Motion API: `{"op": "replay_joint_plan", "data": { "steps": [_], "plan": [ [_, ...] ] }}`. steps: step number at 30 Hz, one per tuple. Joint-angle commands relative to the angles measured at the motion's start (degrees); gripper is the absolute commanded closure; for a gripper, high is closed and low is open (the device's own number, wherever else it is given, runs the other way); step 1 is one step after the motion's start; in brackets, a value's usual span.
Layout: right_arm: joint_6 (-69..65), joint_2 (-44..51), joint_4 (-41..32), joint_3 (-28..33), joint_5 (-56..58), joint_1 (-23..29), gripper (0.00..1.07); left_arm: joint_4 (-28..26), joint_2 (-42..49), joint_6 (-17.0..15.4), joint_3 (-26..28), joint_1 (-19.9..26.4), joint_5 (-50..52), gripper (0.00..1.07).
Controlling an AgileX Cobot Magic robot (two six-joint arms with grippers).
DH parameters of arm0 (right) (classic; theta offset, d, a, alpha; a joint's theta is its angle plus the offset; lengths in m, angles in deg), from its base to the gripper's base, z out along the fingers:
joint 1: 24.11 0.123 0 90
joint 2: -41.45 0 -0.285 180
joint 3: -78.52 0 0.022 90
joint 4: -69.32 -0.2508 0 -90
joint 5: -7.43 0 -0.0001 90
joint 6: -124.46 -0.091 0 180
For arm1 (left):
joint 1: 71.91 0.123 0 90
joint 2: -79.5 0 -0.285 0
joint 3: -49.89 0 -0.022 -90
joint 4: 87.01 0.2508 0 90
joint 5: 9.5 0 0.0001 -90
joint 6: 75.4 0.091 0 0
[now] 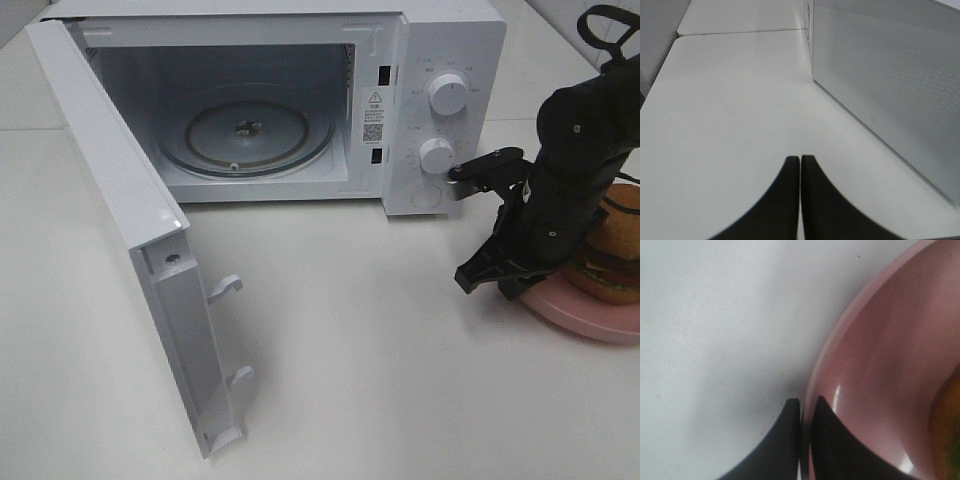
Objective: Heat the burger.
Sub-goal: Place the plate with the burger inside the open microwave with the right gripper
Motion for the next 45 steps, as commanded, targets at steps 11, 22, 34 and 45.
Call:
{"op": "replay_joint_plan", "data": {
  "steps": [11, 22, 34, 45],
  "plan": [
    [0.4, 7.7, 8.5, 5.2, 0.1, 1.3, 1.07, -0.2, 1.0, 0.0, -0.2, -0.3, 0.6, 1.06],
    [-7.6, 14.2, 18.6, 11.2, 0.1, 8.8, 1.07, -0.2, 1.0, 0.0, -0.2, -0.3, 0.6, 1.06],
    [-7.5, 23.9, 18.7, 16.6, 0.5, 18.8, 1.07, -0.2, 1.0, 0.0, -0.2, -0.3, 0.6, 1.06],
    [-5.4, 25.6, 24.4, 17.4, 0.9, 33.4, 1.07, -0.2, 1.0, 0.0, -0.2, -0.3, 0.6, 1.06]
  ]
}}
